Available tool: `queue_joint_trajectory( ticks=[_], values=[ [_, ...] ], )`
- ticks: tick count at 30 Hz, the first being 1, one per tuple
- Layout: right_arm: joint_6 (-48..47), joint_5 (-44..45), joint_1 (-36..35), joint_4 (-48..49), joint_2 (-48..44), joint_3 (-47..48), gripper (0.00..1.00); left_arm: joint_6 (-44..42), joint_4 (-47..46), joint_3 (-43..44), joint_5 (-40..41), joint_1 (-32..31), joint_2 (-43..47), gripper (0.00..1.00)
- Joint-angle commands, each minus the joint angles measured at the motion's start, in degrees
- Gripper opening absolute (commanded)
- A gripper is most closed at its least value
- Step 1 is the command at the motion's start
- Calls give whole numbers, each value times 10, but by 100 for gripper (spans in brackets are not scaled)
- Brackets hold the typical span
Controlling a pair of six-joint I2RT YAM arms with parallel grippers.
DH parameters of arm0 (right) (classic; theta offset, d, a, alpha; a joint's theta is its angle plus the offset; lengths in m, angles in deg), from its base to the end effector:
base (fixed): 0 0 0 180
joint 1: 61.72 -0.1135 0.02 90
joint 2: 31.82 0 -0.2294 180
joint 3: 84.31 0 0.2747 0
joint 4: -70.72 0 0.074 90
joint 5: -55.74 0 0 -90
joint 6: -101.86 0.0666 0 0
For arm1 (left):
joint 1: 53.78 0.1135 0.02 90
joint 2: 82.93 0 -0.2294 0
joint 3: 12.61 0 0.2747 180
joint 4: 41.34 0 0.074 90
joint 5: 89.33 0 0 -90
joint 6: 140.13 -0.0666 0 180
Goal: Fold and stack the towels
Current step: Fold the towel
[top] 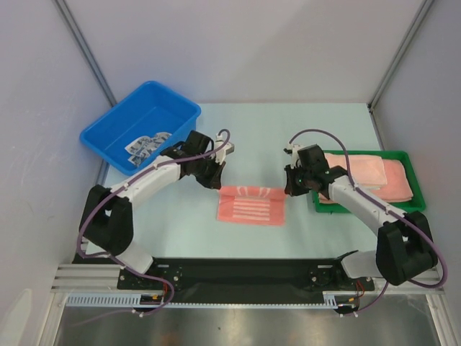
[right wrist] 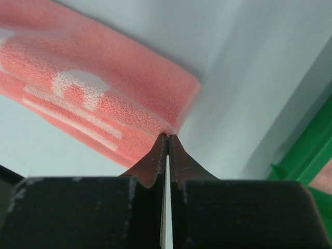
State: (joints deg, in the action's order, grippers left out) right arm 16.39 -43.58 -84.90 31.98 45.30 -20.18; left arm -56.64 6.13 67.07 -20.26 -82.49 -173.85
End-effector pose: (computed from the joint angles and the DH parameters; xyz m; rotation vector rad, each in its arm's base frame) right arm 0.2927 0.1371 0.1657 -0.4750 2.4565 0.4057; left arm 0.3077 -0.1957 0.1729 0.9183 2.4468 -0.6138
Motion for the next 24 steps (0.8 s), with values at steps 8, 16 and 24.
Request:
queue_joint_trajectory(
  ticks=[8,16,24],
  values=[
    [98,27,-55,0,-48,-73,0,30,26,-63,28,-42,51,0],
    [135,55,-70,-17,-53,-87,0,52,43,-81,56,-64,45,1],
    [168,81,-75,-34,-60,-99,4,62,50,-95,65,-76,31,1]
  ],
)
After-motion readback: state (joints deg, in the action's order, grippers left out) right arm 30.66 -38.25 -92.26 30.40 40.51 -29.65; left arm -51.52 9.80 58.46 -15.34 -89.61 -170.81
